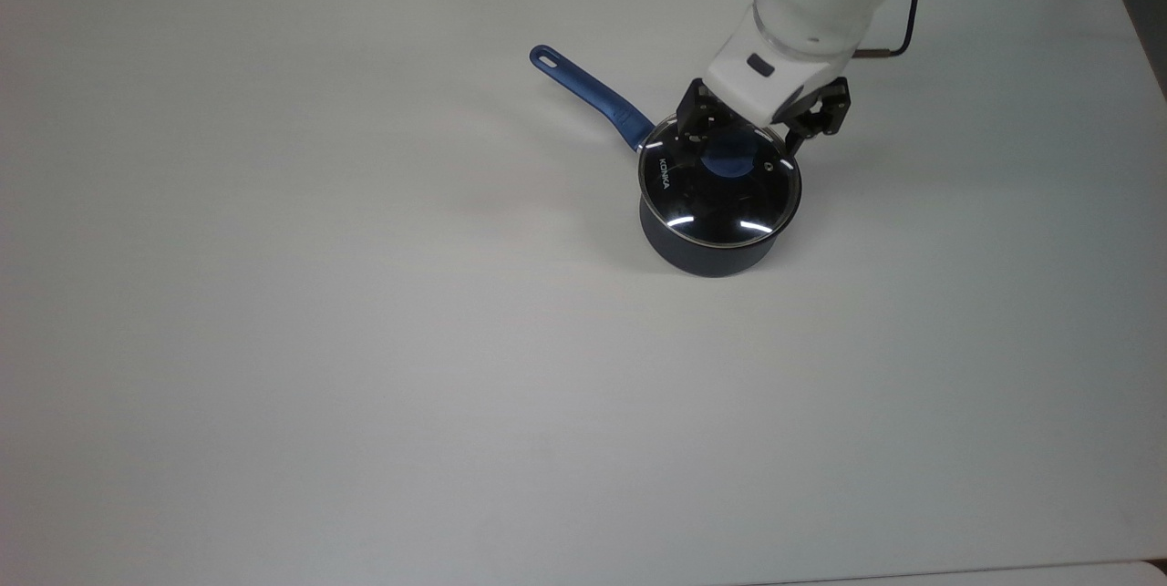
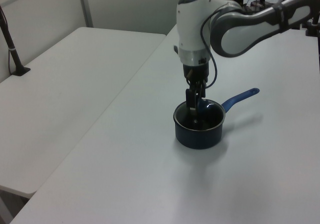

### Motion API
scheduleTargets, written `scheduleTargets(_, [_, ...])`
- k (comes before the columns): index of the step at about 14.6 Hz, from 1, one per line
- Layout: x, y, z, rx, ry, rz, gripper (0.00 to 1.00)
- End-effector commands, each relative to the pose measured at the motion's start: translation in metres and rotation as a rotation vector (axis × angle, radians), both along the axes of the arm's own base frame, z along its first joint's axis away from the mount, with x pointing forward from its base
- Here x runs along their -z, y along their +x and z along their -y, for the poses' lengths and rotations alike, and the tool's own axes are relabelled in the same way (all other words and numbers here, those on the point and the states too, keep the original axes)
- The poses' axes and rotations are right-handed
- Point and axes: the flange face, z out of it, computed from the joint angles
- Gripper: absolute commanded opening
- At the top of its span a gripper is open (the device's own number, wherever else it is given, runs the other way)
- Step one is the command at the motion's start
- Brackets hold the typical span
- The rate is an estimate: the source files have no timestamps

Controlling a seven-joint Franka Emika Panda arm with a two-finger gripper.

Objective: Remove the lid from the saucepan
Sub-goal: 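Close the gripper on the blue knob of the glass lid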

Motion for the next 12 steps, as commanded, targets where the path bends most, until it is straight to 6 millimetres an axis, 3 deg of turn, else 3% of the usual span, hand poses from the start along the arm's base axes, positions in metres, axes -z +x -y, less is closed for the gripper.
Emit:
scheduleTargets(1, [0.006, 0.002, -0.004, 0.024, -0.03, 0.024, 0.88])
scheduleTargets(3, [0.006, 0.003, -0.003, 0.024, -0.03, 0.023, 0.78])
scheduleTargets(6, [0.006, 0.005, 0.002, 0.024, -0.039, 0.025, 0.78])
scheduleTargets(9, [0.003, 0.005, 0.004, 0.026, -0.036, 0.026, 0.92])
scheduleTargets(12, [-0.001, 0.005, 0.008, 0.024, -0.038, 0.024, 0.97])
